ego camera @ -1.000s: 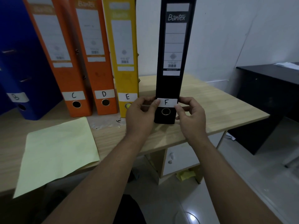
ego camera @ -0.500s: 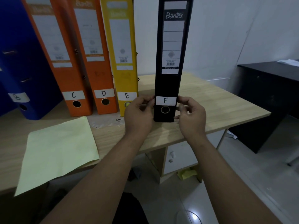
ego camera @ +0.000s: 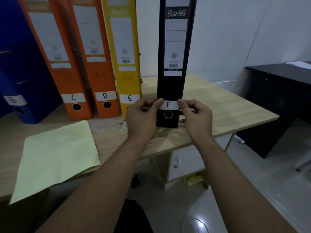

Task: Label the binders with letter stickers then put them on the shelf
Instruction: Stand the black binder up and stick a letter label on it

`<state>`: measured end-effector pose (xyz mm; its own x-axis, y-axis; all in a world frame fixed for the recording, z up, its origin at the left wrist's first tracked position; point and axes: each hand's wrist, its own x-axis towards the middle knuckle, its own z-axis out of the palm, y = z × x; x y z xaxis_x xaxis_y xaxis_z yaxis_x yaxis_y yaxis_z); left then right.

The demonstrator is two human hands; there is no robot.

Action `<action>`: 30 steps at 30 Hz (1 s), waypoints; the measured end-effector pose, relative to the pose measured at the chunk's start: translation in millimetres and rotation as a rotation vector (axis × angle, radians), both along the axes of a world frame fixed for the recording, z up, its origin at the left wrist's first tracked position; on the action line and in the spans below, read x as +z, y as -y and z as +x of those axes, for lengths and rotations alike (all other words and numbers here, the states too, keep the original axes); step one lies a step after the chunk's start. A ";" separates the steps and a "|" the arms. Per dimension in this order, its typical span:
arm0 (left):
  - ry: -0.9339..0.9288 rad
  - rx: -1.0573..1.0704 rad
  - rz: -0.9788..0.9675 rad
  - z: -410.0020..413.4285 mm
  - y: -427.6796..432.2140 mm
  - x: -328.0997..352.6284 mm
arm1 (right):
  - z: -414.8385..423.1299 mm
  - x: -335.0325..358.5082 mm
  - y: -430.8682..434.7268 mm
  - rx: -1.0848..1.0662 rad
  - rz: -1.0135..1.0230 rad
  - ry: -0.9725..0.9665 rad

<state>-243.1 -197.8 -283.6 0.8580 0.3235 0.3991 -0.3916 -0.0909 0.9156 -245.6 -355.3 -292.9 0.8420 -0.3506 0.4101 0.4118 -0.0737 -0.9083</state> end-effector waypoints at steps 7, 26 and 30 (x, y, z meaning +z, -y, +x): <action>-0.025 -0.003 0.025 6.6 -6.1 -7.6 | 2.0 -1.9 4.2 0.042 0.056 -0.043; -0.207 0.013 0.336 -72.4 -20.8 -2.1 | -37.3 0.8 -29.3 -0.413 -0.142 0.049; -0.060 0.038 0.361 -104.9 -39.8 8.6 | -62.3 -6.5 -64.0 -0.301 -0.207 0.179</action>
